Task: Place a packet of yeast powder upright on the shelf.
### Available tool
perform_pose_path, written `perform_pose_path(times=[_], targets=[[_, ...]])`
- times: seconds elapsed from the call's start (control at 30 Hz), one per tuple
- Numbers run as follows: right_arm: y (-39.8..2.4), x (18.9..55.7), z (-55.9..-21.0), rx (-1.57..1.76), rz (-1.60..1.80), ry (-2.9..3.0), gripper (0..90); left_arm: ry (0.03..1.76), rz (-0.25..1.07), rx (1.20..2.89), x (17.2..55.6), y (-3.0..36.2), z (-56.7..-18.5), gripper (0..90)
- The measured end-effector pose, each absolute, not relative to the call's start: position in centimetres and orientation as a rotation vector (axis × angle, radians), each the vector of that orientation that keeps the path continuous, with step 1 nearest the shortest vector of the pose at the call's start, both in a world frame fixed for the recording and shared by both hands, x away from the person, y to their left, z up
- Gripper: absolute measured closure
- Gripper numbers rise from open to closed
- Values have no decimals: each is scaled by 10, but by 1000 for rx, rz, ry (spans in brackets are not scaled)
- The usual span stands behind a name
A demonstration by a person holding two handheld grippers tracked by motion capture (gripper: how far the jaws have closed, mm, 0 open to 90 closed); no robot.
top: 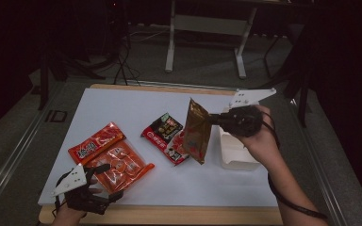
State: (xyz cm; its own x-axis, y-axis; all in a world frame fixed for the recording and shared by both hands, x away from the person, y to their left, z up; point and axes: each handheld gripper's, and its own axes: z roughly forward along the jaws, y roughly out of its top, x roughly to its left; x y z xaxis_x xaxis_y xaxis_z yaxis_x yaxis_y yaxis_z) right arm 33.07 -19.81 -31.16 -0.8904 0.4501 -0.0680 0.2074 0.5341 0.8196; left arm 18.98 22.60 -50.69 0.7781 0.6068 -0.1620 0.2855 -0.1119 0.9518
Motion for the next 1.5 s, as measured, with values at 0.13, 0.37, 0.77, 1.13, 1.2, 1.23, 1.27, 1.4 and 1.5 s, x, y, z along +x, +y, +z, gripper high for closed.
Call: perform_pose_path(times=[0.13,0.37,0.77,1.13,1.2,1.23,1.27,1.4,1.5], targets=[[-209,344,-306,594,1268,2475,895,707,317,1703,190,226,-507,6],[-227,362,-297,659,1254,2434,895,705,314,1702,190,224,-507,6],[-257,389,-278,762,1226,2332,895,712,321,1704,192,225,-507,6],[-281,419,-276,857,1170,2294,895,717,322,1703,192,225,-508,6],[-286,427,-282,889,1163,2293,895,715,322,1704,192,225,-508,6],[-288,430,-285,900,1161,2290,895,715,322,1704,192,225,-508,6],[-290,433,-288,909,1164,2289,895,715,322,1704,192,225,-508,6],[-293,446,-298,949,1137,2297,894,719,321,1701,193,225,-508,6],[-296,454,-306,976,1133,2297,895,720,322,1703,193,225,-508,6]])
